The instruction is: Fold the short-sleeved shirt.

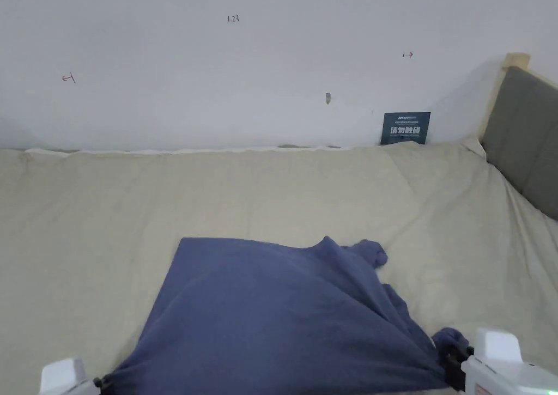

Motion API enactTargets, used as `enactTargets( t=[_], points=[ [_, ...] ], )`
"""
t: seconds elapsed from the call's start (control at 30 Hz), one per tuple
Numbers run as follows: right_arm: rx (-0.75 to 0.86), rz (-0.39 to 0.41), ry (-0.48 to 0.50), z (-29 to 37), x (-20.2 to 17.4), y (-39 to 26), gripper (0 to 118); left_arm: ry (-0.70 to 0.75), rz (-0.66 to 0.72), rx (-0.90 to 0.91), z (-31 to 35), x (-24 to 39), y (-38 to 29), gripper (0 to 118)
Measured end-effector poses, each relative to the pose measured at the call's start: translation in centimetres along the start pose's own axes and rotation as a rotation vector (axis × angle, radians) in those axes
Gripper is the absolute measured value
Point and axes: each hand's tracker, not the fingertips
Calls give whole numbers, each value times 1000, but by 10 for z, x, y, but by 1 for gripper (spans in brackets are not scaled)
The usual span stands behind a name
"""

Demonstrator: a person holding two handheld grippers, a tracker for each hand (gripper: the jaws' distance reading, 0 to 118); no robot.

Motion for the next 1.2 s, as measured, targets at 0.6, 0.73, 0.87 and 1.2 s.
enactTargets(
  t=[0.6, 0.73, 0.87, 1.2],
  points=[
    [-275, -47, -71, 58, 4, -108, 23, 52, -57, -214, 61, -33, -96, 17],
    [-98, -26, -57, 94, -9, -66, 112, -22, -5, -61, 95, -20, -70, 118],
    [192, 7, -81, 140, -25, -13, 118, -76, -21, 193, 142, 13, -24, 114],
    [572, 88, -111, 221, -59, 56, 118, -161, -156, 634, 217, 91, 43, 114]
  ],
)
